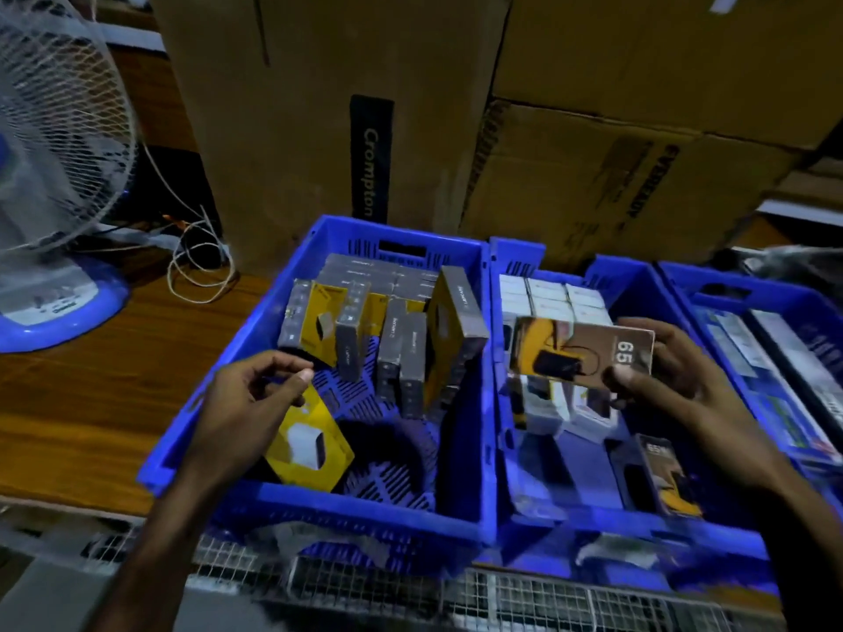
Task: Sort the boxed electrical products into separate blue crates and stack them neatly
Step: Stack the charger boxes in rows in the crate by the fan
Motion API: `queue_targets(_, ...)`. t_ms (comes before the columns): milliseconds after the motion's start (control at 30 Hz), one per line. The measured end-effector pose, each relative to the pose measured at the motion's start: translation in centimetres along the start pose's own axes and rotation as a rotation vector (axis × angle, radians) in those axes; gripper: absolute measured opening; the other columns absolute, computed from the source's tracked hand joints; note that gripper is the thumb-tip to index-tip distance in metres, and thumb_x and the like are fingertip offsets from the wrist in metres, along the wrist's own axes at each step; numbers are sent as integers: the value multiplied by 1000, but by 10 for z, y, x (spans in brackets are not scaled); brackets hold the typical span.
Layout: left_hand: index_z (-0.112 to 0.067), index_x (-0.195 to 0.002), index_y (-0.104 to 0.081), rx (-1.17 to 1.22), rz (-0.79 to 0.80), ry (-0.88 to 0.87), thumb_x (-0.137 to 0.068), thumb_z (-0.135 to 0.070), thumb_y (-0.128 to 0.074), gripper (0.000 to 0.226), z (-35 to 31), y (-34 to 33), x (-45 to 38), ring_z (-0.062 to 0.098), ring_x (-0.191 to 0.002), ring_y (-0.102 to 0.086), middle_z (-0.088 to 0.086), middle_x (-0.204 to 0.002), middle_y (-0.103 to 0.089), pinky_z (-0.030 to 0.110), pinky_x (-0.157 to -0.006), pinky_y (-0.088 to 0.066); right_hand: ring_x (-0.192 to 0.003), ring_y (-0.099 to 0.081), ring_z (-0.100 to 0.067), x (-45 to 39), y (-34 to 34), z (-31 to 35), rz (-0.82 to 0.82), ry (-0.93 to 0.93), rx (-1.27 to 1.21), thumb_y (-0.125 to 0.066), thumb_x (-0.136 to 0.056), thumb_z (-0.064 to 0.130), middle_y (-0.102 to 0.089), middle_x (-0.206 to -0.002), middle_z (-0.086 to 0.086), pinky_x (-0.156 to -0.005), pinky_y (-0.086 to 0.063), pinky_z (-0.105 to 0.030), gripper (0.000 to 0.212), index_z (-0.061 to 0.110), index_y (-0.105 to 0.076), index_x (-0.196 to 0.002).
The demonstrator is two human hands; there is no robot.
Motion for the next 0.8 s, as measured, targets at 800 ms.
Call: queue_targets(800, -27, -93, -77, -202, 30, -83, -91, -19, -76, 8, -18, -46, 21, 19, -81, -75, -11, -86, -77, 38, -68, -57, -100, -69, 0, -10, 10, -84, 52, -24, 484, -70, -89, 50, -68, -123, 15, -91, -58, -37, 42, 30, -65, -127)
Point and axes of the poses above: each hand's wrist, its own x-axis away from the middle knuckle, its own y-axis out of the back of the hand, z = x × y, the point moved 6 cm from there along -x, towards the middle knuckle
